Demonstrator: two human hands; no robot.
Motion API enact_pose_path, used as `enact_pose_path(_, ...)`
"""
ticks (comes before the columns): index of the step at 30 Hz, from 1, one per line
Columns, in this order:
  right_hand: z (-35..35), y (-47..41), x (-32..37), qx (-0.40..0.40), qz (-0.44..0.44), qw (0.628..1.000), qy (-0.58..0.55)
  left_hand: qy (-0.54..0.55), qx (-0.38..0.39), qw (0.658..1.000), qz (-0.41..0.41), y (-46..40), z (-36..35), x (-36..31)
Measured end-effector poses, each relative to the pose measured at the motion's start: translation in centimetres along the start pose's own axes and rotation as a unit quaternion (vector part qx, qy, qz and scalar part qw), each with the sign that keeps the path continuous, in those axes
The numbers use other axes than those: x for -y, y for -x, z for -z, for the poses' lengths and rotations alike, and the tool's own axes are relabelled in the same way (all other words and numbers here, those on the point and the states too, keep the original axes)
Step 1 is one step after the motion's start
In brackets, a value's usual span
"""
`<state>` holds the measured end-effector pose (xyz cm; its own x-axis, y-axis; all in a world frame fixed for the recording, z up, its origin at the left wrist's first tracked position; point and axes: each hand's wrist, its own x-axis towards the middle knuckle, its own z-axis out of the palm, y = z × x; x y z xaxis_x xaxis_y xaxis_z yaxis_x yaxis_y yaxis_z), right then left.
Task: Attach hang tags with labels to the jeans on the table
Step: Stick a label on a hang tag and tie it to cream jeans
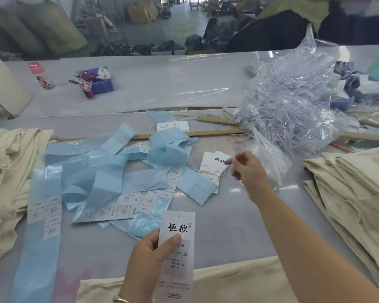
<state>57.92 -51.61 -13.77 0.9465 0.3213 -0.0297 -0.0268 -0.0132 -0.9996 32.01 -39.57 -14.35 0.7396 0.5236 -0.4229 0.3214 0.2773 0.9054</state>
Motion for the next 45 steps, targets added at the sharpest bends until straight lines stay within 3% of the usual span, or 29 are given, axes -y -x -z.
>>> enact_pose_path(2,-0.1,2.3,3.6,0.035,0.001,0.986,-0.163,0.038,-0.001,0.999,-0.002,0.4,0.7,-0.4)
enact_pose_path(4,-0.5,5.2,6.3,0.081,0.001,0.974,-0.214,0.131,0.036,0.991,0.019,1.0,1.2,-0.8)
enact_pose_path(6,-1.5,8.5,7.8,0.136,-0.005,0.972,-0.191,0.248,0.110,0.960,0.074,2.0,1.4,-1.4)
enact_pose_path(9,-3.6,13.8,8.5,0.230,-0.036,0.963,-0.137,0.379,0.223,0.878,0.187,3.6,1.7,-2.2)
enact_pose_path(11,-4.8,17.1,8.2,0.245,-0.052,0.963,-0.100,0.420,0.241,0.847,0.218,4.4,1.7,-2.3)
enact_pose_path(13,-5.8,20.3,7.4,0.224,-0.062,0.969,-0.083,0.435,0.236,0.841,0.219,5.0,2.1,-2.1)
enact_pose_path(21,-7.8,28.5,5.0,0.078,-0.085,0.982,-0.153,0.386,0.201,0.887,0.157,7.4,4.2,-2.1)
enact_pose_path(26,-9.0,30.2,4.6,-0.056,-0.075,0.995,-0.044,0.395,0.240,0.879,0.118,9.0,6.2,-2.6)
enact_pose_path(31,-11.5,31.2,5.4,-0.017,-0.131,0.990,-0.043,0.334,0.273,0.899,0.079,9.8,8.6,-2.6)
enact_pose_path(37,-14.0,32.2,5.2,0.004,-0.199,0.969,-0.147,0.215,0.279,0.936,0.033,10.6,10.6,-2.6)
enact_pose_path(45,-15.1,32.8,5.8,0.053,-0.299,0.899,-0.315,-0.028,0.216,0.974,-0.055,11.4,11.9,-2.4)
